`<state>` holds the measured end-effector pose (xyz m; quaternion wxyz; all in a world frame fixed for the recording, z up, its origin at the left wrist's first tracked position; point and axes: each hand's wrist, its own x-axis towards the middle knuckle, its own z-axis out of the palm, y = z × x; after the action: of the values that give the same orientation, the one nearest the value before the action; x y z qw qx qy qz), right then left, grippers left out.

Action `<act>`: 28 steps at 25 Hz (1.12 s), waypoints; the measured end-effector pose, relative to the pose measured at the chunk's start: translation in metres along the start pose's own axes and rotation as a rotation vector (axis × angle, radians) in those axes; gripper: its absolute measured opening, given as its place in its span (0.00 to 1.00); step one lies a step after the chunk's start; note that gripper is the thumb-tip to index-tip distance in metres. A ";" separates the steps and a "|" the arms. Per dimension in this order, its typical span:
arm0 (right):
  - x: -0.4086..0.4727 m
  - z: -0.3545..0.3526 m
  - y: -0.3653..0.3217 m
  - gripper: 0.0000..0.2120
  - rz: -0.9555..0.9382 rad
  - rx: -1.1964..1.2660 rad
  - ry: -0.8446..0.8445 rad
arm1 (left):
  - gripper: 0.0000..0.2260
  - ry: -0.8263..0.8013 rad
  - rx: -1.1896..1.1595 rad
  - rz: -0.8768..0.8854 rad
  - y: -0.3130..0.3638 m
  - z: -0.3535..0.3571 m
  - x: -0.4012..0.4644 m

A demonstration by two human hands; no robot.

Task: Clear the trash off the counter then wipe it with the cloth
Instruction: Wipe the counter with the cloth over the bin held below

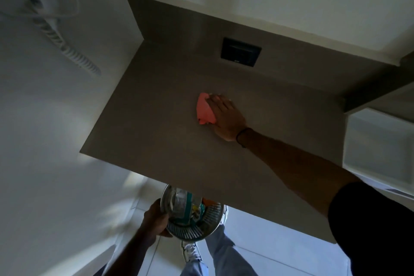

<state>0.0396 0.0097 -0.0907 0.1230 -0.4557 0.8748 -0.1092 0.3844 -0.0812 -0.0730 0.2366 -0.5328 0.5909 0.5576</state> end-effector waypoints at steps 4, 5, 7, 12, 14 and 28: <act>-0.057 0.014 -0.028 0.37 -0.127 -0.029 -0.026 | 0.16 -0.020 -0.022 0.003 -0.012 -0.004 0.002; -0.073 0.016 -0.040 0.37 -0.144 -0.010 -0.044 | 0.16 -0.022 -0.007 0.006 -0.016 -0.005 0.002; -0.103 0.017 -0.072 0.35 -0.158 0.040 -0.095 | 0.17 -0.014 0.041 0.014 -0.022 -0.007 0.002; -0.162 0.007 -0.162 0.23 0.063 0.503 -0.268 | 0.13 -0.046 0.099 -0.001 -0.038 -0.012 0.000; -0.177 0.000 -0.184 0.15 0.423 1.016 -0.306 | 0.13 -0.065 0.138 0.006 -0.048 -0.014 -0.001; -0.221 -0.004 -0.121 0.45 0.503 -0.008 -0.197 | 0.14 -0.086 0.399 0.060 -0.081 -0.001 0.000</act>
<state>0.2537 0.1244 -0.0247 0.2292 -0.2327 0.9448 -0.0268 0.4572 -0.0664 -0.1058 0.3456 -0.4336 0.6945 0.4585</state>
